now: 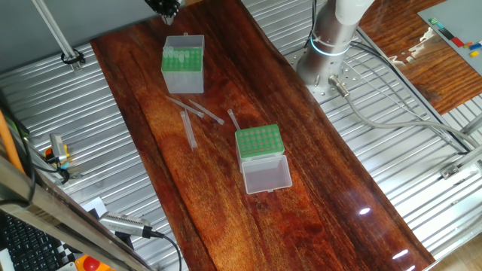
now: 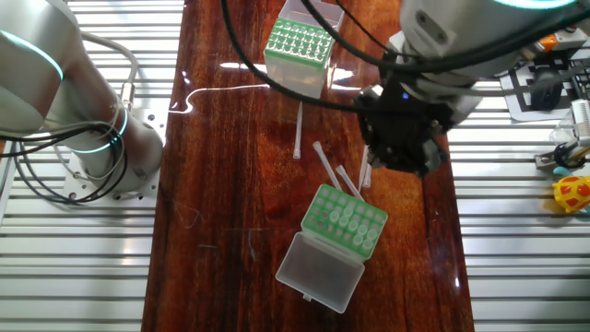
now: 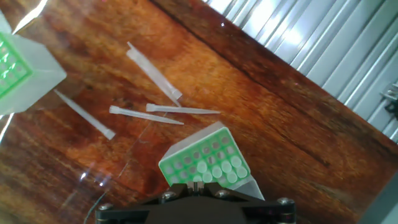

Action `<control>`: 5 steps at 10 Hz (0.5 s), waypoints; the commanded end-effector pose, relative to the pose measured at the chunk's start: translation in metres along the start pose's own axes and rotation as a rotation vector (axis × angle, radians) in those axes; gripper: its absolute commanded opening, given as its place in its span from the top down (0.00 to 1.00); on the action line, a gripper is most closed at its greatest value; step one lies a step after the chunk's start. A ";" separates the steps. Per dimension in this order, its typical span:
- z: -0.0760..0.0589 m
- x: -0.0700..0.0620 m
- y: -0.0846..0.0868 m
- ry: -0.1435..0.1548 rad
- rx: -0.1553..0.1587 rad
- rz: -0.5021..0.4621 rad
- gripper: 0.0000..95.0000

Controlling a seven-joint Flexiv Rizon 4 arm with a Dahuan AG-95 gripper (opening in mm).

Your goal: Transfer all large pipette tips from one holder to another

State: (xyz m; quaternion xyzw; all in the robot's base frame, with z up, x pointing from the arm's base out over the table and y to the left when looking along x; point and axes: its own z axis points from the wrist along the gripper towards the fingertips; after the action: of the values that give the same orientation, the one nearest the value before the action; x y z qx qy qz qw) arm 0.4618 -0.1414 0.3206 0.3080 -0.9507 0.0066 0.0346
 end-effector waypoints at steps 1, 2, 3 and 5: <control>0.000 -0.001 0.000 -0.024 -0.004 0.095 1.00; 0.000 -0.001 0.000 -0.030 0.000 0.158 1.00; 0.000 -0.001 0.000 -0.039 0.005 0.197 1.00; 0.000 -0.001 0.000 -0.053 0.015 0.213 1.00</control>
State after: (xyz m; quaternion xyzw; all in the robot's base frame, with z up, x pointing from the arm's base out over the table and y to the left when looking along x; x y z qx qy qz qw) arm 0.4640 -0.1415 0.3212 0.2191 -0.9756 0.0066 0.0117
